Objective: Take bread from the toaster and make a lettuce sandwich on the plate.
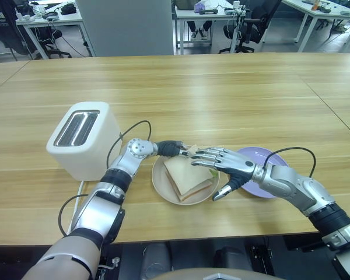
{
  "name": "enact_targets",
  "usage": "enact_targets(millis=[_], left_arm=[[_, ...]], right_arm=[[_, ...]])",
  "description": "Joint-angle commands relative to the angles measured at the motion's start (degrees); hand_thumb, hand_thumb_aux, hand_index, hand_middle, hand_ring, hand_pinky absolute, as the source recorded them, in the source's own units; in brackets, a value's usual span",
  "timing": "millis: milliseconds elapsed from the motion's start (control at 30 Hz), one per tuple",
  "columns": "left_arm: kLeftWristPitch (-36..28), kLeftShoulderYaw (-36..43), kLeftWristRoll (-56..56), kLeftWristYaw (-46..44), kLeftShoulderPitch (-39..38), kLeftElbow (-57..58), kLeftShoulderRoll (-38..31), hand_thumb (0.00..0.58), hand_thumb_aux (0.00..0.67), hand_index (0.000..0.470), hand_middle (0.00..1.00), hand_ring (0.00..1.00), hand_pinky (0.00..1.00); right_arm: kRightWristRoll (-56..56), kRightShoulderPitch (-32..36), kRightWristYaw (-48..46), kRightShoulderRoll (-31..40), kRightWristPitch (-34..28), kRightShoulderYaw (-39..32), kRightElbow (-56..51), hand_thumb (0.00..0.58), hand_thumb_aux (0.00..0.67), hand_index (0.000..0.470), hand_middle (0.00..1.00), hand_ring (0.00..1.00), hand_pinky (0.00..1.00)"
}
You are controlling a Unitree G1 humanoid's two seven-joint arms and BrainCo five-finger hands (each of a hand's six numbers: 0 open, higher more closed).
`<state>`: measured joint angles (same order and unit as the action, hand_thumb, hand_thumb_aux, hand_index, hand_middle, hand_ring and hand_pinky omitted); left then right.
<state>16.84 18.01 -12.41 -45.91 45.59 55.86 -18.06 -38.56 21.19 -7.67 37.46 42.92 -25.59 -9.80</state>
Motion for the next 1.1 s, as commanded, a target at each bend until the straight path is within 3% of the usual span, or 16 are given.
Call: enact_targets(millis=[33, 233, 267, 300, 333, 367, 400, 433, 467, 500, 633, 800, 933, 1100], left_arm=[[0.01, 1.45, -2.69, 1.66, 1.89, 4.78, 0.74, 0.580, 0.670, 0.460, 1.00, 1.00, 1.00], [2.48, 2.11, -5.20, 7.25, 3.82, 8.46, 2.33, 0.580, 0.670, 0.460, 1.00, 1.00, 1.00], [3.48, 2.69, -6.28, 8.92, 4.01, 8.65, 2.39, 0.558, 0.539, 0.370, 1.00, 1.00, 1.00], [4.57, 3.44, -7.56, 10.51, 4.12, 8.74, 2.31, 0.493, 0.410, 0.281, 1.00, 1.00, 1.00], [5.89, 4.33, -9.00, 12.10, 4.18, 8.64, 2.12, 0.458, 0.363, 0.249, 1.00, 1.00, 1.00], [7.31, 5.09, -10.20, 13.33, 4.18, 8.34, 1.90, 0.255, 0.168, 0.115, 0.78, 0.78, 0.78], [8.61, 5.61, -10.99, 14.22, 4.16, 7.96, 1.76, 0.255, 0.168, 0.115, 0.78, 0.78, 0.78], [9.65, 6.05, -11.76, 15.40, 4.23, 7.49, 1.56, 0.000, 0.000, 0.000, 0.32, 0.32, 0.32], [10.80, 6.68, -12.91, 16.93, 4.45, 7.01, 1.24, 0.000, 0.000, 0.000, 0.32, 0.32, 0.32], [11.95, 7.52, -14.49, 18.99, 4.81, 6.51, 0.74, 0.000, 0.000, 0.000, 0.00, 0.00, 0.00], [15.69, 12.08, -24.61, 33.23, 7.83, 2.91, -3.12, 0.000, 0.000, 0.000, 0.00, 0.00, 0.00], [17.08, 12.34, -31.68, 48.61, 12.02, -3.63, -8.70, 0.000, 0.000, 0.000, 0.00, 0.00, 0.00], [17.68, 9.57, -31.64, 52.88, 12.35, -9.94, -12.97, 0.000, 0.000, 0.000, 0.00, 0.00, 0.00], [16.52, 5.20, -28.66, 51.21, 9.96, -16.89, -16.87, 0.000, 0.000, 0.000, 0.00, 0.00, 0.00]], right_arm=[[-1.10, 0.32, -2.28, -1.36, 0.37, -1.87, -3.55, 0.000, 0.000, 0.000, 0.00, 0.00, 0.00], [-1.45, 1.31, -5.78, -3.03, 0.28, -3.96, -8.76, 0.000, 0.000, 0.000, 0.00, 0.00, 0.00], [-1.62, 1.46, -6.45, -3.17, 0.20, -4.43, -9.50, 0.000, 0.000, 0.000, 0.00, 0.00, 0.00], [-1.56, 1.61, -7.16, -3.38, 0.10, -4.78, -10.25, 0.000, 0.000, 0.000, 0.00, 0.00, 0.00], [-1.19, 1.72, -8.06, -3.62, -0.05, -5.09, -11.05, 0.000, 0.000, 0.000, 0.00, 0.00, 0.00], [-1.13, 1.83, -8.76, -3.77, -0.16, -5.38, -11.77, 0.000, 0.000, 0.000, 0.00, 0.00, 0.00], [-1.36, 1.96, -9.15, -3.88, -0.23, -5.56, -12.35, 0.000, 0.000, 0.000, 0.00, 0.00, 0.00], [-1.16, 2.07, -9.84, -4.05, -0.35, -5.67, -12.95, 0.000, 0.000, 0.000, 0.00, 0.00, 0.00], [-0.85, 2.14, -10.63, -4.21, -0.56, -5.72, -13.47, 0.000, 0.000, 0.000, 0.00, 0.00, 0.00], [-0.97, 2.26, -11.04, -4.30, -0.60, -5.85, -13.99, 0.000, 0.000, 0.000, 0.00, 0.00, 0.00], [0.11, 2.50, -14.02, -4.59, -1.11, -6.30, -15.53, 0.000, 0.000, 0.000, 0.00, 0.00, 0.00], [-0.07, 2.88, -17.42, -4.40, -2.20, -7.30, -17.10, 0.000, 0.000, 0.000, 0.00, 0.00, 0.00], [-4.19, 4.99, -14.56, -4.86, -3.07, -8.51, -19.45, 0.000, 0.000, 0.000, 0.00, 0.00, 0.00], [-11.19, 10.96, -3.40, -7.12, -7.49, -8.79, -25.50, 0.000, 0.000, 0.000, 0.00, 0.00, 0.00]])
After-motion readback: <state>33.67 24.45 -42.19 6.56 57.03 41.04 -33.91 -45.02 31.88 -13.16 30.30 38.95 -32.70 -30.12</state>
